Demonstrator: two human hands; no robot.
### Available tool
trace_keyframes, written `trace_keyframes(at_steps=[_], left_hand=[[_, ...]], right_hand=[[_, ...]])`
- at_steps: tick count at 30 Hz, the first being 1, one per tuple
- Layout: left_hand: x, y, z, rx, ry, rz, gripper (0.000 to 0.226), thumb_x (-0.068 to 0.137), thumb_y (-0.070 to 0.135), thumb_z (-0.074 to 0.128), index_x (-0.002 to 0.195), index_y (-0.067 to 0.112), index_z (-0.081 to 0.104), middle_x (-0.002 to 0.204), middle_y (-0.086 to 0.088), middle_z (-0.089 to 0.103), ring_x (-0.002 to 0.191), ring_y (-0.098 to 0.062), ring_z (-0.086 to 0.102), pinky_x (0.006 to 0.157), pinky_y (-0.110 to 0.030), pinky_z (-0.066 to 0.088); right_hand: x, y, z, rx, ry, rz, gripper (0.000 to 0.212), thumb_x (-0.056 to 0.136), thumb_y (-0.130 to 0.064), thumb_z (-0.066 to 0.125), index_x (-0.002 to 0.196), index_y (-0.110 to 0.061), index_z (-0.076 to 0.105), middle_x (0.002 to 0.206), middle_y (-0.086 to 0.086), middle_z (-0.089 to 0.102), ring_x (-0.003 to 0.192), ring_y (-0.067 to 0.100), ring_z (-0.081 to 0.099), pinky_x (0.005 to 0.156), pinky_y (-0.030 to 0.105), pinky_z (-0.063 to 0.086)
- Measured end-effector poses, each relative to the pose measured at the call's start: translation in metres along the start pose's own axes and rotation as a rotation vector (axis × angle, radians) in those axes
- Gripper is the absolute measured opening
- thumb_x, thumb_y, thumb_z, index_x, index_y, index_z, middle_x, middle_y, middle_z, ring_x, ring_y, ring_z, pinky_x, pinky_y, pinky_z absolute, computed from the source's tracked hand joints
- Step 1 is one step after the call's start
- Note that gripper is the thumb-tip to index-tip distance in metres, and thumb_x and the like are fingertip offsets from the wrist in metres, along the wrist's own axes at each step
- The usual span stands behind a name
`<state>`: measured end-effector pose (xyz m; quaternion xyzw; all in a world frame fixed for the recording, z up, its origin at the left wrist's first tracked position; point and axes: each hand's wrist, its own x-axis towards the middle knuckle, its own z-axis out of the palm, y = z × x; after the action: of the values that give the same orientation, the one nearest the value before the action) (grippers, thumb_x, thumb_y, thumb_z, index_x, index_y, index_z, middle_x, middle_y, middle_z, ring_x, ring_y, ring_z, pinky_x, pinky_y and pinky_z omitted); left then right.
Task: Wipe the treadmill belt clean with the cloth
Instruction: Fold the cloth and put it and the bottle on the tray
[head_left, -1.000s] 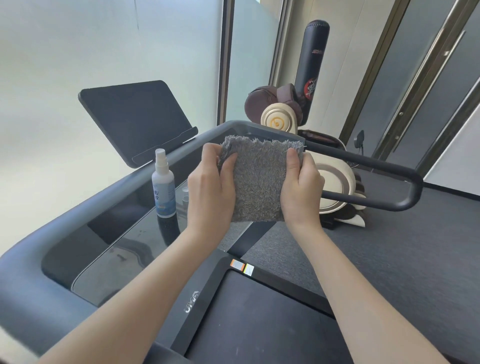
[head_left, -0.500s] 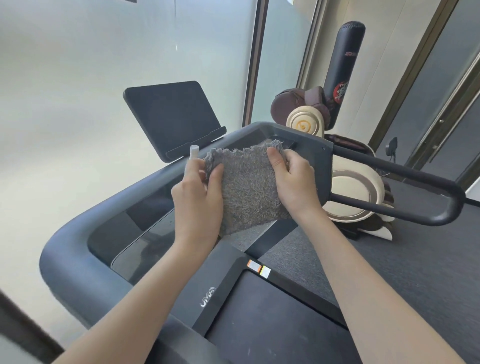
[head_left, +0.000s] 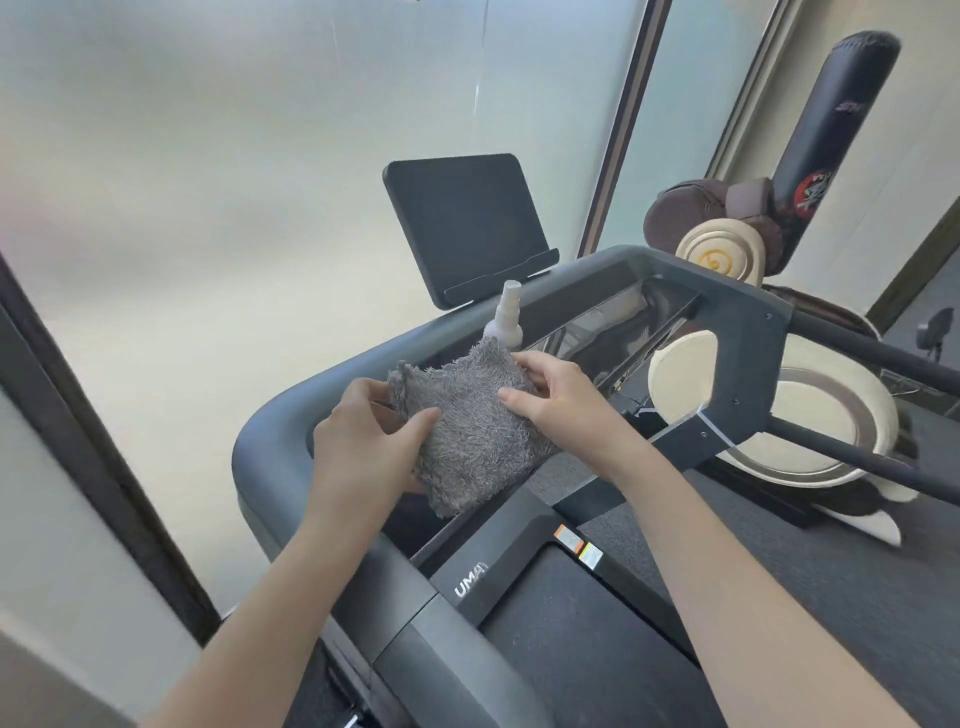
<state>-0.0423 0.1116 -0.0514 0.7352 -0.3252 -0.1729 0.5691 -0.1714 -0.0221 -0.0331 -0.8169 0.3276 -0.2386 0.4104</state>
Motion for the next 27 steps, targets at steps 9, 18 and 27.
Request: trace_keyframes(at_steps=[9,18,27], left_hand=[[0.001,-0.007,0.000,0.196,-0.073,-0.002,0.039,0.078,0.012,0.075,0.104,0.021,0.047,0.078,0.006,0.054,0.081,-0.021,0.064,0.073,-0.045,0.058],[0.004,-0.009,0.006,0.447,-0.153,-0.015,0.057,0.081,0.013,0.069,0.125,0.017,0.032,0.092,-0.010,0.060,0.067,-0.031,0.069,0.066,-0.043,0.058],[0.003,-0.010,-0.001,0.950,-0.190,0.162,0.047,0.082,0.051,0.066,0.113,0.016,0.059,0.103,-0.001,0.034,0.110,-0.025,0.044,0.088,-0.032,0.039]], right_hand=[[0.013,0.016,0.020,-0.269,0.002,-0.080,0.050,0.086,-0.021,0.064,0.133,-0.017,0.049,0.129,0.002,0.056,0.119,0.014,0.050,0.095,0.016,0.032],[0.014,0.029,0.032,-0.311,0.065,-0.207,0.044,0.080,-0.015,0.070,0.122,-0.018,0.057,0.111,0.001,0.062,0.102,0.009,0.054,0.091,0.012,0.034],[0.011,0.045,0.037,-0.390,0.154,-0.337,0.041,0.082,-0.019,0.069,0.122,-0.017,0.060,0.111,0.003,0.063,0.108,0.015,0.053,0.096,0.016,0.033]])
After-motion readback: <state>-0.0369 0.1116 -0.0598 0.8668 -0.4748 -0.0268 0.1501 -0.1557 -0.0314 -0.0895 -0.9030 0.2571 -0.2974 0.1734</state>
